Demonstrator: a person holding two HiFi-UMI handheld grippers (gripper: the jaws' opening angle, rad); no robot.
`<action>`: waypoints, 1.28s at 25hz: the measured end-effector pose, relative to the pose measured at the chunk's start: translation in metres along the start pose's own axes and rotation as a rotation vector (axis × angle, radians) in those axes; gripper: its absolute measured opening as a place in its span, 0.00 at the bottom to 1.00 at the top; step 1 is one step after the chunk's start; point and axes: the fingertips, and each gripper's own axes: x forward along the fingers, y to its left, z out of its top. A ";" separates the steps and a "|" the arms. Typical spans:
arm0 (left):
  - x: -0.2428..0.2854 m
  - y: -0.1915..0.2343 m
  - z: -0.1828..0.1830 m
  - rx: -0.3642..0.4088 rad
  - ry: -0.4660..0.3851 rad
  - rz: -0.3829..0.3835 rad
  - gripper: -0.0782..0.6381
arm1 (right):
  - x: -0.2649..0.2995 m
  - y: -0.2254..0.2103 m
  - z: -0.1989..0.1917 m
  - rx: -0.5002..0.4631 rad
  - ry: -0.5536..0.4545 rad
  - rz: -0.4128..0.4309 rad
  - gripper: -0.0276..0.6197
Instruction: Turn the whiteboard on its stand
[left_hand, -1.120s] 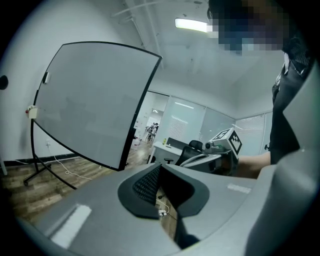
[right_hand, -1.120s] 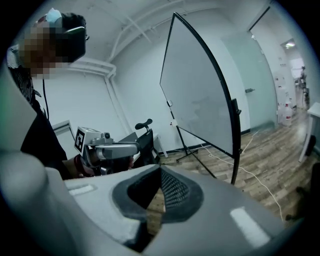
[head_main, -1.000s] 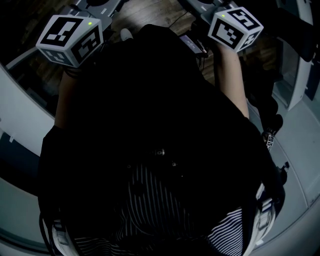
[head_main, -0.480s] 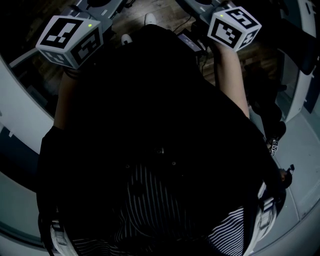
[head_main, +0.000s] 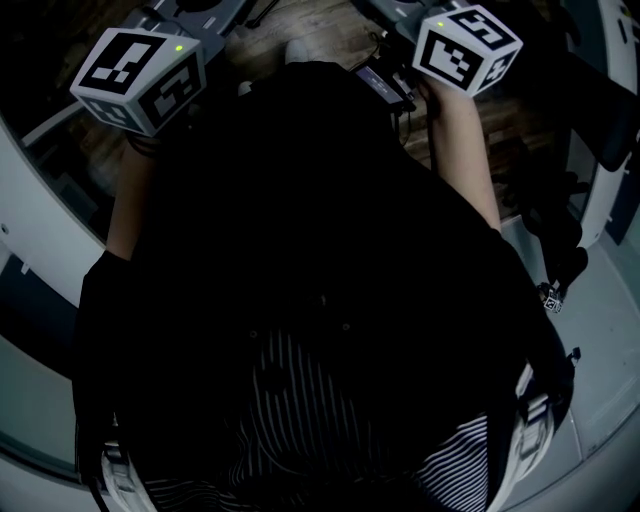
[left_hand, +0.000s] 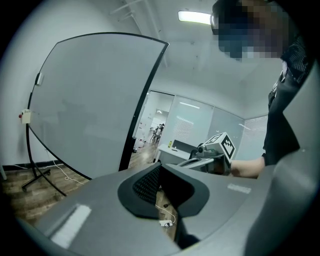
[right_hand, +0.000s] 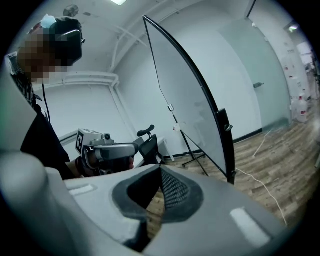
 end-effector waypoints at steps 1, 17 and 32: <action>-0.001 0.002 0.002 0.000 -0.008 0.004 0.11 | 0.002 0.001 0.002 -0.005 0.000 0.007 0.04; -0.023 0.002 -0.017 -0.076 -0.006 0.067 0.11 | 0.015 0.015 -0.011 -0.005 0.027 0.089 0.04; 0.001 0.007 0.013 -0.020 -0.020 -0.033 0.11 | 0.009 0.004 0.027 -0.041 -0.066 -0.015 0.04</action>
